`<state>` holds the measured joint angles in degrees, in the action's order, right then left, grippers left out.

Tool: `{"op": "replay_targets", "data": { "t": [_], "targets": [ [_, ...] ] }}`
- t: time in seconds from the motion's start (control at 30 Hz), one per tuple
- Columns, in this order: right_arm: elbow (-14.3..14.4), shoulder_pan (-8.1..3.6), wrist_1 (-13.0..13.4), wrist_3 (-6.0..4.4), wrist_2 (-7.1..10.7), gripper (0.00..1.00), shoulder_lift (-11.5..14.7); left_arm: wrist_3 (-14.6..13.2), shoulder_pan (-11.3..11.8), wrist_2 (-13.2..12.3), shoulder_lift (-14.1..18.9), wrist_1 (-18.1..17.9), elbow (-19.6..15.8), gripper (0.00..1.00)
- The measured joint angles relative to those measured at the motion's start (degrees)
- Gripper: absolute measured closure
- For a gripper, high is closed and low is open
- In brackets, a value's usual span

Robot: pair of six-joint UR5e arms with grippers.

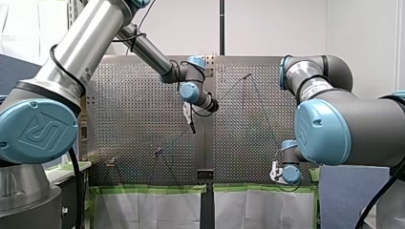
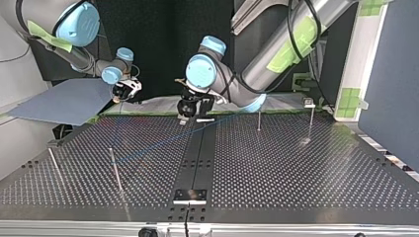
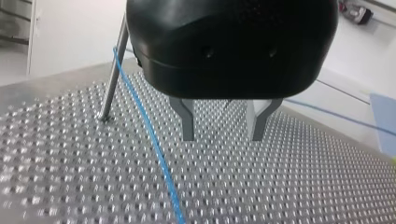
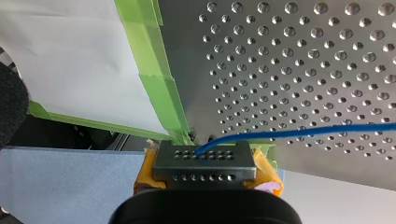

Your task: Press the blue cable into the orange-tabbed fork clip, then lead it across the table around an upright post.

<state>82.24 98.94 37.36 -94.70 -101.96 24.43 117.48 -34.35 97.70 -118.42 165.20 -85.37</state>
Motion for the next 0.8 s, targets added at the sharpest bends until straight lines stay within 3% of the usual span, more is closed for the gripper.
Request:
{"op": "replay_targets", "data": {
  "t": [0.43,0.8],
  "targets": [
    [-1.09,-0.04,-1.03,0.02,0.00,1.00,0.04,0.02,-2.39,1.55,0.00,5.48,6.69,0.44],
    [-2.27,-0.34,-2.41,0.10,0.02,1.00,0.06,0.10,-3.48,0.60,-0.02,8.33,11.80,0.44]
  ]
}}
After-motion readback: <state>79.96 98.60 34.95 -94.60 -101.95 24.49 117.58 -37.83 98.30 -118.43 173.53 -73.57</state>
